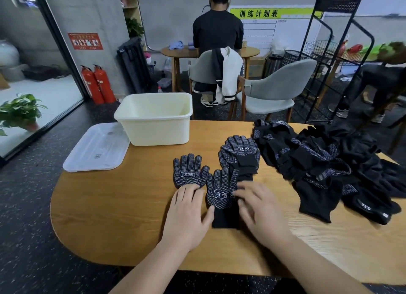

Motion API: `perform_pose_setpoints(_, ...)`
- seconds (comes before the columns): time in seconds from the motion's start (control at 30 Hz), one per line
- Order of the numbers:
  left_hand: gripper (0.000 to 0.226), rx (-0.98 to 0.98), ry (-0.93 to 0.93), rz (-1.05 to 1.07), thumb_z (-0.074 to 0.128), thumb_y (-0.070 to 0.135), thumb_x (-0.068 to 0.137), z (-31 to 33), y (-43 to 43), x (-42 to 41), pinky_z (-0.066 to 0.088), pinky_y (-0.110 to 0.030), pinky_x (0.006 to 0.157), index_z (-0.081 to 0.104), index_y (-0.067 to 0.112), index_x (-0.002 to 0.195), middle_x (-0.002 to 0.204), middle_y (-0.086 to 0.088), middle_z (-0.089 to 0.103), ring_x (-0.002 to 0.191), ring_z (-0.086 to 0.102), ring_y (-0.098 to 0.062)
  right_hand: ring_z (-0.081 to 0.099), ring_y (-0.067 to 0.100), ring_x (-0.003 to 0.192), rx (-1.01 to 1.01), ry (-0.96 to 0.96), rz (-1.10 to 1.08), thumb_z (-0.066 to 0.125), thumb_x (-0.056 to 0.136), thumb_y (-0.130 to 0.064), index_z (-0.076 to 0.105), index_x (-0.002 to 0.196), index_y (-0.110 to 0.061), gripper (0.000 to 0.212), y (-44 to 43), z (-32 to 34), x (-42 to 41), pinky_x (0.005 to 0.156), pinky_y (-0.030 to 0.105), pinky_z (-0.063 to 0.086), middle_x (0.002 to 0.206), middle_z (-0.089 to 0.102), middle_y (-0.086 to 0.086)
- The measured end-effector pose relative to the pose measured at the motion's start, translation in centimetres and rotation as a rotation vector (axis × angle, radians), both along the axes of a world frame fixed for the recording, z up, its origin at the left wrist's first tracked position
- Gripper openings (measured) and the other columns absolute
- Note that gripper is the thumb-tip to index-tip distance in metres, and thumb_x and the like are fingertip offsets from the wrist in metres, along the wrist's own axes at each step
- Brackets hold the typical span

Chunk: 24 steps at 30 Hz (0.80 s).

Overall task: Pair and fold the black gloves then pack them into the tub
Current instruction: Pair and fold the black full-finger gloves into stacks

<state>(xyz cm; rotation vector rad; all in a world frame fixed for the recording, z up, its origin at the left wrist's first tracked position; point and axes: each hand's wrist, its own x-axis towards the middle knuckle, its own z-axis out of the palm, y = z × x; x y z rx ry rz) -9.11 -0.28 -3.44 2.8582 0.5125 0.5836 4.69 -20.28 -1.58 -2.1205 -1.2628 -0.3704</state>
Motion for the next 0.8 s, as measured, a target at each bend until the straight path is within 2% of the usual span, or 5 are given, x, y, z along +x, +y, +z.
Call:
perform_pose_setpoints(0.13, 0.048, -0.007, 0.031, 0.044, 0.043, 0.056, 0.103, 0.1, 0.1, 0.1, 0.034, -0.042, 0.121, 0.059, 0.023, 0.135, 0.139, 0.005, 0.05, 0.135, 0.044, -0.018, 0.027, 0.026, 0.153, -0.289, 0.048, -0.296, 0.042, 0.107, -0.047, 0.054, 0.149, -0.029, 0.047, 2.0, 2.1, 5.7, 0.12, 0.05, 0.036, 0.165, 0.038, -0.006)
perform_pose_setpoints(0.27, 0.055, 0.0, 0.111, 0.053, 0.033, 0.06, 0.105, 0.2, 0.2, 0.3, 0.018, -0.042, 0.13, 0.054, 0.025, 0.142, 0.152, 0.006, 0.046, 0.148, 0.035, -0.015, 0.002, 0.024, 0.162, -0.613, 0.17, -0.273, 0.026, 0.109, -0.058, 0.035, 0.161, -0.036, 0.057, 3.6, 2.8, 9.3, 0.129, 0.049, 0.016, 0.175, 0.014, -0.01)
perform_pose_setpoints(0.43, 0.068, -0.017, 0.196, 0.07, 0.02, 0.066, 0.105, 0.7, 0.3, 0.4, 0.008, -0.042, 0.132, 0.04, 0.028, 0.157, 0.17, 0.008, 0.027, 0.16, 0.009, -0.014, 0.01, 0.019, 0.16, -0.668, 0.173, -0.249, 0.03, 0.111, -0.05, 0.035, 0.162, -0.026, 0.057, 4.3, 3.2, 10.3, 0.129, 0.043, 0.017, 0.171, 0.025, -0.013)
perform_pose_setpoints(0.63, 0.062, 0.002, 0.182, 0.11, 0.024, 0.064, 0.106, 1.0, -0.1, 0.0, 0.023, -0.041, 0.126, 0.045, 0.028, 0.151, 0.155, 0.003, 0.039, 0.146, 0.031, -0.02, 0.026, 0.023, 0.154, -0.629, 0.18, -0.224, 0.037, 0.111, -0.044, 0.041, 0.156, -0.041, 0.046, 3.8, 3.0, 10.7, 0.123, 0.045, 0.029, 0.164, 0.036, -0.013)
perform_pose_setpoints(0.8, 0.064, 0.018, 0.221, 0.082, 0.018, 0.064, 0.107, 1.0, 0.0, 0.2, 0.008, -0.043, 0.132, 0.039, 0.029, 0.156, 0.163, 0.006, 0.035, 0.155, 0.023, -0.015, 0.017, 0.022, 0.158, -0.683, 0.249, -0.248, 0.029, 0.111, -0.041, 0.027, 0.164, -0.039, 0.053, 4.3, 2.3, 10.8, 0.127, 0.048, 0.023, 0.172, 0.02, -0.015)
